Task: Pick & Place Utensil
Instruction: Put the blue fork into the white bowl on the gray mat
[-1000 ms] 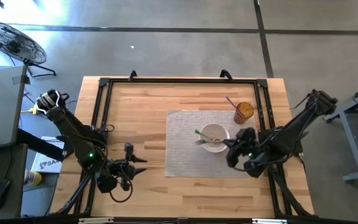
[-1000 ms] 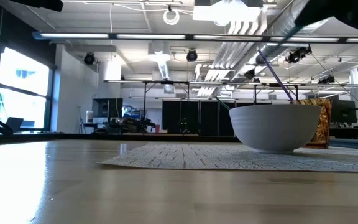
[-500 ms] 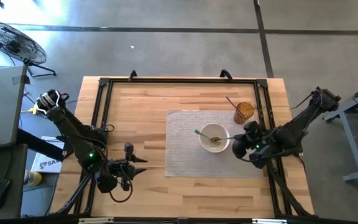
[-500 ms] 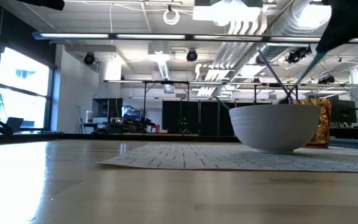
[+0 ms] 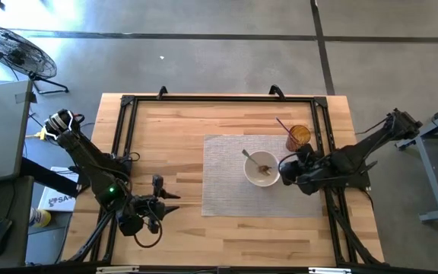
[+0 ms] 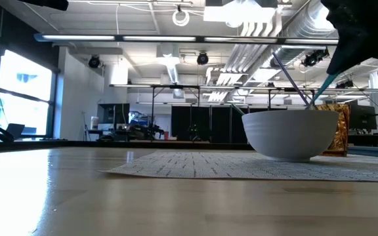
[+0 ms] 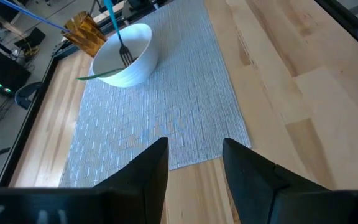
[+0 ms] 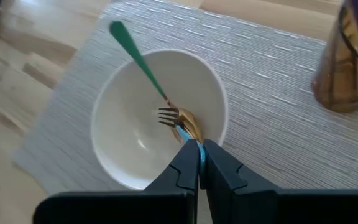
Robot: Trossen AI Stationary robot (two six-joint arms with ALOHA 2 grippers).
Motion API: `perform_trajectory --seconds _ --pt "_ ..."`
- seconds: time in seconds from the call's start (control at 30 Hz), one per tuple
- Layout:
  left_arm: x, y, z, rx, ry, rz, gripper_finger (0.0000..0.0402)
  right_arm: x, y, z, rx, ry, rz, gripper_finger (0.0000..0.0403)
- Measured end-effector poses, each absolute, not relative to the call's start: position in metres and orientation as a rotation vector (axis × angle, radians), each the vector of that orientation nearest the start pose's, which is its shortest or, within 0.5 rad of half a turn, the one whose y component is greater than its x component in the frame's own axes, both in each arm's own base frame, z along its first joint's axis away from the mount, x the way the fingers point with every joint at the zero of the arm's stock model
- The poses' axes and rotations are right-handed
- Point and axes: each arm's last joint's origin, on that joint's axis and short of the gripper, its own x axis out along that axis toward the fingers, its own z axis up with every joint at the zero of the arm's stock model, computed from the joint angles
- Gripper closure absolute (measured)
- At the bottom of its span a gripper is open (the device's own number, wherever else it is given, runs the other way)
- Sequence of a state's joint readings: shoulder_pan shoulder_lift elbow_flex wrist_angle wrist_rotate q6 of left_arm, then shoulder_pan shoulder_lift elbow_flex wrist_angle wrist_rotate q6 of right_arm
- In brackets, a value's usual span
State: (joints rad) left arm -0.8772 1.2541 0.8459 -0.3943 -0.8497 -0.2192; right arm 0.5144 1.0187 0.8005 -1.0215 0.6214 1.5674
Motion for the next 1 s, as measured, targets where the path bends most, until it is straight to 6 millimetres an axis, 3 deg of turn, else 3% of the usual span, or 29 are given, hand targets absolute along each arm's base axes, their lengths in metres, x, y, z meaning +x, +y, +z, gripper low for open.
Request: perform_trajectory --seconds 0.3,0.67,1.0 --pt "0.175 -0.176 0.250 0.395 0.515 0.031 0.0255 0.158 0.069 0.247 0.762 0.639 -0.784 0.0399" --pt "0.175 -0.176 0.250 0.394 0.516 0.029 0.0255 0.175 0.061 0.237 0.810 0.648 -0.882 0.0396" --pt "0.175 -0.176 0.250 0.393 0.517 0.027 0.0255 0.177 0.059 0.235 0.829 0.672 -0.890 0.0382"
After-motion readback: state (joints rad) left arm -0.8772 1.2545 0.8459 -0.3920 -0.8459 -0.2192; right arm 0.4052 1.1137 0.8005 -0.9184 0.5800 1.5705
